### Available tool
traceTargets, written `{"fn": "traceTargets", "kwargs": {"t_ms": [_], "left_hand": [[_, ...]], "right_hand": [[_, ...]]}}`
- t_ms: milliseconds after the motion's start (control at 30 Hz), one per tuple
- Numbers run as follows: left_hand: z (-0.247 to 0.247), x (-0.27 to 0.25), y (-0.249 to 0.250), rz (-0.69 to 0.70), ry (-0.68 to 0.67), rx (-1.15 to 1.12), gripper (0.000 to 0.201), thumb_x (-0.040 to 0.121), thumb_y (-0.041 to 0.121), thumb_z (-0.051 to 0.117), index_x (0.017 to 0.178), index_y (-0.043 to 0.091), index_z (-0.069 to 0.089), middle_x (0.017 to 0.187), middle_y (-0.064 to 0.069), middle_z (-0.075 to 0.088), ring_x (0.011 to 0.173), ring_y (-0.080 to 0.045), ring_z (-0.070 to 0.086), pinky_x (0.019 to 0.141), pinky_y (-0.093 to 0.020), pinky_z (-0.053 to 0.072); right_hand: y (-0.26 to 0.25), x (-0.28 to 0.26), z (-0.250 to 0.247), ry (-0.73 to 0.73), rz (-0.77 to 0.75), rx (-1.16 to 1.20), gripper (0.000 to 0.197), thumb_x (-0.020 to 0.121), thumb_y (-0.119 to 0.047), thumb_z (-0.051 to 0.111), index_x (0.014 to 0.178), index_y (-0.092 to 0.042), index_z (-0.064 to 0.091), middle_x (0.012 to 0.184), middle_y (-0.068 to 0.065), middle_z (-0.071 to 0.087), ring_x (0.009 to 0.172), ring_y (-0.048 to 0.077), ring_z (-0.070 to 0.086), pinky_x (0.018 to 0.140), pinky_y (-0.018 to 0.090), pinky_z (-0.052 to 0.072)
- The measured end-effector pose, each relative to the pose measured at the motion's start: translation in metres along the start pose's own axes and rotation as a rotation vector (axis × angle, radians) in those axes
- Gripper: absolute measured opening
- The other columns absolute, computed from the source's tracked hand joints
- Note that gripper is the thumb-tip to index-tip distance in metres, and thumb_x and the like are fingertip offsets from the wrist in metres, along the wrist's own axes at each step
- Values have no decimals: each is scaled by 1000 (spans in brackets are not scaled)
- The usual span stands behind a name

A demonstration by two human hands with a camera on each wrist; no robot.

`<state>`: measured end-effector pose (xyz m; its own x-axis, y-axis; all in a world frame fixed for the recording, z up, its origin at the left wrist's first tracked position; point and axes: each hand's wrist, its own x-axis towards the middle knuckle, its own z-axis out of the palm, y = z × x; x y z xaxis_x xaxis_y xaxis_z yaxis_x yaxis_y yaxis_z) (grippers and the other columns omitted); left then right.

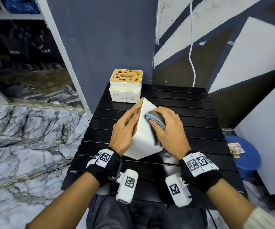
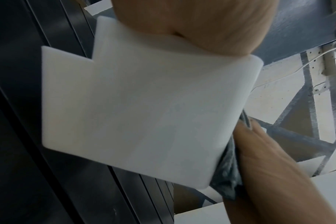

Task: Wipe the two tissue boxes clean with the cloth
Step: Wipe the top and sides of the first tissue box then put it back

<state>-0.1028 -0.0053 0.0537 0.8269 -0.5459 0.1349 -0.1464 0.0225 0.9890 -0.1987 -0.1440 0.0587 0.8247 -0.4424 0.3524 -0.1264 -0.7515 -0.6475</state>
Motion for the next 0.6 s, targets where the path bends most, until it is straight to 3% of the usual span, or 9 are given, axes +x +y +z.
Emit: {"fn": "traceTargets", "kwargs": {"t_ms": [133,267,400,500,600], "left_hand": [[0,0,0,6,3,-1,34,105,26,49,137,32,61,133,18,65,124,2,57,111,-34,46],[0,0,-1,5,5,3,34,105,26,50,137,33,61,131,20,66,125,1,58,113,-33,44],[1,0,1,-3,-2,19,34,104,30,51,136,33,62,125,25,67,118,6,60,101,-21,47],[1,-1,3,1,-11,18,33,104,28,51,135,34,62,126,27,66,115,9,60,91,-11,47],[0,-1,4,8,-10,21,33,104,29,51,134,35,63,128,27,65,116,9,59,96,-14,47]], "right_hand": [[-14,-15,1,-29,-71,19,32,91,-36,58,123,-29,53,130,-9,48,116,10,40,92,9,24],[-11,8,3,-23,-74,-3,32,92,-39,56,122,-29,54,129,-8,50,116,13,43,91,8,25],[8,19,2,0,-8,3,32,92,-36,57,123,-28,54,128,-7,51,117,16,45,96,21,31],[15,6,-2,8,23,19,32,92,-33,58,122,-27,54,127,-7,52,117,16,45,94,17,28],[12,-10,-3,-10,-19,21,31,91,-34,59,122,-29,53,128,-8,49,117,14,44,92,6,24]]}}
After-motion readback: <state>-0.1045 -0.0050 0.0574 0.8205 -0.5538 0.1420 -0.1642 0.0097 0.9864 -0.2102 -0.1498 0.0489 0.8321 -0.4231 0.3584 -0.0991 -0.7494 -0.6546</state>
